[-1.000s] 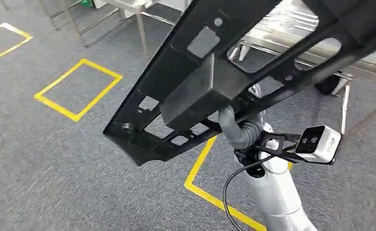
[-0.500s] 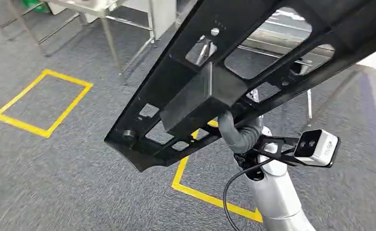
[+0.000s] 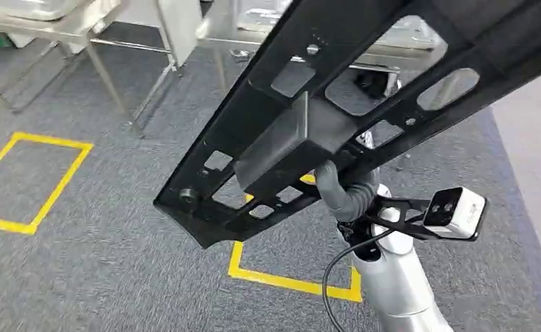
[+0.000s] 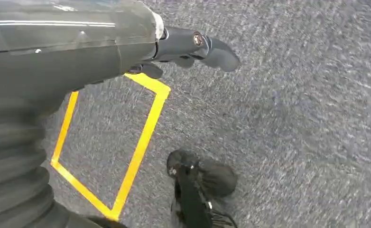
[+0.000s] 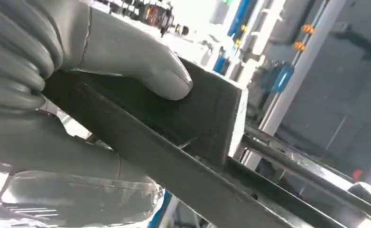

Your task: Take the parts from the cabinet and place them on the table.

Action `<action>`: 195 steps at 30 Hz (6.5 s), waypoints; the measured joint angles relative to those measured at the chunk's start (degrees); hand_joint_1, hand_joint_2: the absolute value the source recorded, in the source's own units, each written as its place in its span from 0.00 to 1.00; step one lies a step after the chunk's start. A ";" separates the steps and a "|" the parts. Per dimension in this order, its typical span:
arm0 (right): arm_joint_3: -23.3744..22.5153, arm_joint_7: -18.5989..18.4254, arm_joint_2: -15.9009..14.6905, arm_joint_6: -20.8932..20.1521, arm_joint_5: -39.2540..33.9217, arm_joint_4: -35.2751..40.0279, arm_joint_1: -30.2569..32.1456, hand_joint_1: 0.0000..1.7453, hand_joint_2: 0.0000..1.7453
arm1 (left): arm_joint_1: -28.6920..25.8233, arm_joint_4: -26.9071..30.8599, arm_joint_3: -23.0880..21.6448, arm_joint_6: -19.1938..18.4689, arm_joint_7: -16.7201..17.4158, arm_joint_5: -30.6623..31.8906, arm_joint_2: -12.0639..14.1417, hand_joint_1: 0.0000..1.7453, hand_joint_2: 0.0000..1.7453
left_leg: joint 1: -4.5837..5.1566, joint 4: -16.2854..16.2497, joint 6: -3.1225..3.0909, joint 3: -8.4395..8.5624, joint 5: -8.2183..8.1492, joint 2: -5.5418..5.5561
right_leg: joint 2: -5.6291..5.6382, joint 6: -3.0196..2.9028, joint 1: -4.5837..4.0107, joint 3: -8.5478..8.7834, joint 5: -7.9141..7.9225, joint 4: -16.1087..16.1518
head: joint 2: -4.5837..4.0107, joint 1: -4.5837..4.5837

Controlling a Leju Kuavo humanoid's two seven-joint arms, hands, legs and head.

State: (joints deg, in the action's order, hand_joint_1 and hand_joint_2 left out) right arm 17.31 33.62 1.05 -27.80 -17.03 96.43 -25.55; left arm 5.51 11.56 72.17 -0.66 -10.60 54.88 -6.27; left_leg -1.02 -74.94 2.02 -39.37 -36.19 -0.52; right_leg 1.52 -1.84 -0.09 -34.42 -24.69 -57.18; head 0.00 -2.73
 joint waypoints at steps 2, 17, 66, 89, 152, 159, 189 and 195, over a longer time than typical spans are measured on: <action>0.00 0.00 -0.02 0.00 0.02 -0.02 0.22 1.00 1.00 | -0.15 0.00 0.07 0.02 0.04 0.00 0.07 0.00 1.00 | 0.00 -0.24 -0.10 -0.86 2.05 0.06 | 1.67 0.01 -0.05 0.19 -0.04 -0.05 | -0.02 -0.02; 0.04 -0.90 -0.11 -0.02 -0.35 -0.22 0.08 1.00 1.00 | -0.07 0.00 0.09 -0.55 0.83 0.31 -0.04 0.00 1.00 | -0.16 17.78 -3.22 6.83 10.02 -1.86 | -1.19 3.85 0.81 -9.28 -6.89 -17.80 | -0.02 0.00; -0.35 -2.40 0.28 2.66 2.22 0.13 1.33 1.00 1.00 | -0.28 -0.02 0.17 -2.84 0.52 -0.20 0.61 0.00 1.00 | 0.32 12.92 -1.78 1.63 8.02 0.07 | -0.68 0.42 -0.25 5.60 -5.10 -0.79 | -0.02 0.02; 0.02 -3.96 -0.94 4.79 5.64 -1.42 0.34 1.00 1.00 | 0.31 -0.04 0.50 -2.99 0.18 -0.33 0.74 0.00 1.00 | 0.15 11.55 -1.11 8.61 4.16 1.23 | -1.43 0.72 0.78 0.02 -0.32 -0.44 | -0.02 -0.02; -1.40 -3.41 -1.38 4.87 5.68 -1.20 2.00 1.00 1.00 | 0.20 -0.07 1.01 -2.64 -0.15 -0.39 0.63 0.00 1.00 | 0.16 2.33 -0.53 3.18 3.25 1.06 | -1.16 0.52 0.38 0.95 -0.96 -0.55 | -0.02 0.00; -1.42 -3.39 -1.40 4.72 5.62 -1.27 2.22 1.00 1.00 | -0.50 -0.07 1.16 -2.60 -0.18 -0.22 0.70 0.00 1.00 | 0.01 15.83 -0.58 0.57 14.84 0.51 | -1.03 1.78 0.49 6.78 -6.13 -1.02 | -0.02 0.00; 4.27 -29.22 0.75 47.28 105.44 -49.43 -33.49 1.00 1.00 | 0.46 -0.02 1.16 -3.28 -2.27 1.49 0.96 0.00 1.00 | -0.20 17.00 -0.17 0.70 16.48 0.51 | -0.38 0.83 0.26 4.06 -3.04 -0.04 | 0.00 0.15; 10.38 -22.71 6.14 46.84 102.72 -62.08 -32.88 1.00 1.00 | 1.24 -0.02 0.20 -3.32 -2.25 2.40 1.01 0.00 1.00 | -0.20 17.24 -2.22 1.05 15.57 1.04 | -0.90 2.85 0.24 3.99 -5.68 -1.66 | 0.00 0.17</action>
State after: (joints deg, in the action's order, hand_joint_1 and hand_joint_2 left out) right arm 27.69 10.91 7.19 19.04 85.70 34.35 -58.43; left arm 6.75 11.54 72.37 -3.98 -12.85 57.29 -5.27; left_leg -1.22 -57.70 -0.20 -38.32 -20.62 0.52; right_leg 0.62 1.01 0.15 -30.43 -30.38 -58.83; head 0.00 -2.56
